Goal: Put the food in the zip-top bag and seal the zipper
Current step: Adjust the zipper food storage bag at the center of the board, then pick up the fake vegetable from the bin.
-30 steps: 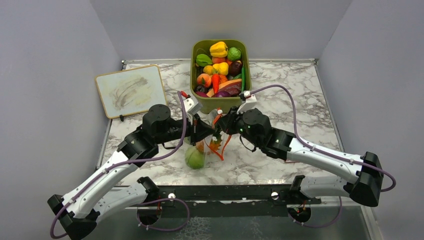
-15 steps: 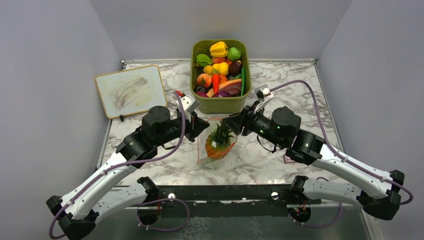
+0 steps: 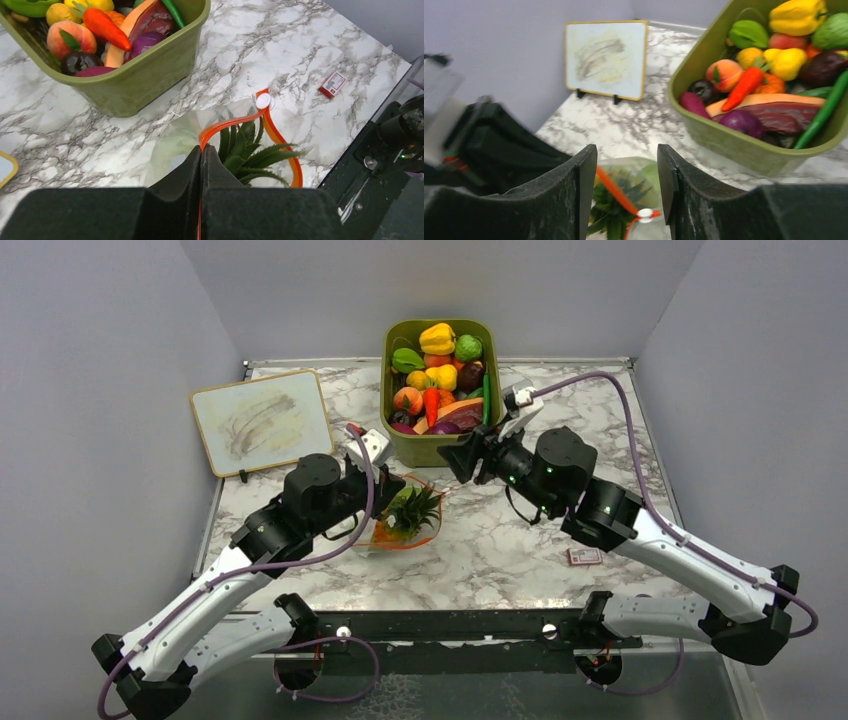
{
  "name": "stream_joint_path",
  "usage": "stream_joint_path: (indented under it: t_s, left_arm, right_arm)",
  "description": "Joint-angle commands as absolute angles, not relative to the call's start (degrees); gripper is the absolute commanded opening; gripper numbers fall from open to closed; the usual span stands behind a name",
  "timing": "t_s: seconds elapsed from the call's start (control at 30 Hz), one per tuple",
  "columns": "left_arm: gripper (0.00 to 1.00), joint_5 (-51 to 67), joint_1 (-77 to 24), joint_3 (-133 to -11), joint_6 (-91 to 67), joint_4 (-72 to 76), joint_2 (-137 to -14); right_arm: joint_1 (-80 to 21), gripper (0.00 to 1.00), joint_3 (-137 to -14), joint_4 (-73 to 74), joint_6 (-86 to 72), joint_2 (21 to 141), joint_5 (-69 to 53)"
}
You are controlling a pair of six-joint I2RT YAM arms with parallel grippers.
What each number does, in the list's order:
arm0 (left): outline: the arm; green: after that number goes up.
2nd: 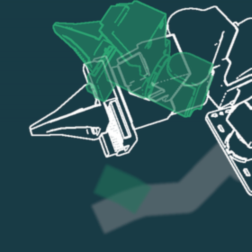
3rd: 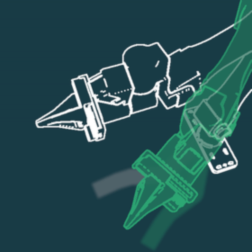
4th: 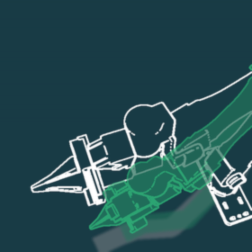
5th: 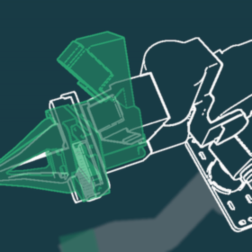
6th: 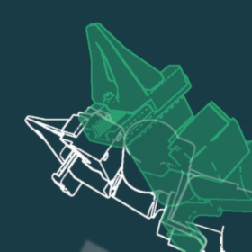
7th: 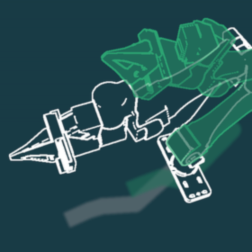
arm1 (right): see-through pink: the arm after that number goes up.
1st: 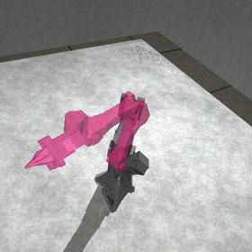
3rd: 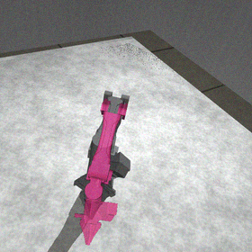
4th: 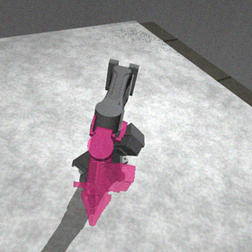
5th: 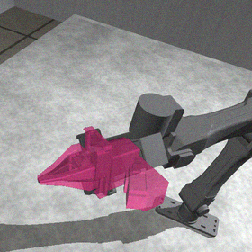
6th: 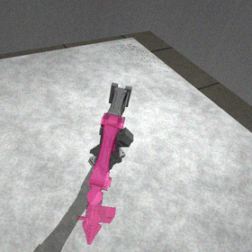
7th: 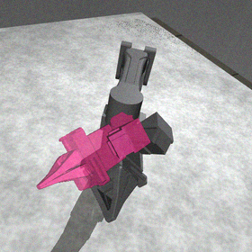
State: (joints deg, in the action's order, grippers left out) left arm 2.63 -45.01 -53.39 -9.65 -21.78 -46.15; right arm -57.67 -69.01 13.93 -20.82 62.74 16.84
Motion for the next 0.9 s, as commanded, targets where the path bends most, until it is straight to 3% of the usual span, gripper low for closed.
stream_joint_path:
  t_s: [0.0,0.47,0.87]
  left_arm:
    - [0.0,-1.89,-45.09,-53.08,-7.51,-20.3,-41.53]
    - [0.0,0.95,-45.09,-40.95,-6.68,-11.34,-31.49]
    - [0.0,-2.16,-45.0,-37.18,-6.96,-10.53,-25.08]
  right_arm:
    - [-54.21,0.45,-73.06,15.56,-15.41,67.46,25.39]
    - [-42.33,0.42,-84.31,16.76,-9.78,91.65,32.0]
    - [-37.35,0.41,-106.53,25.91,-6.65,116.76,42.4]
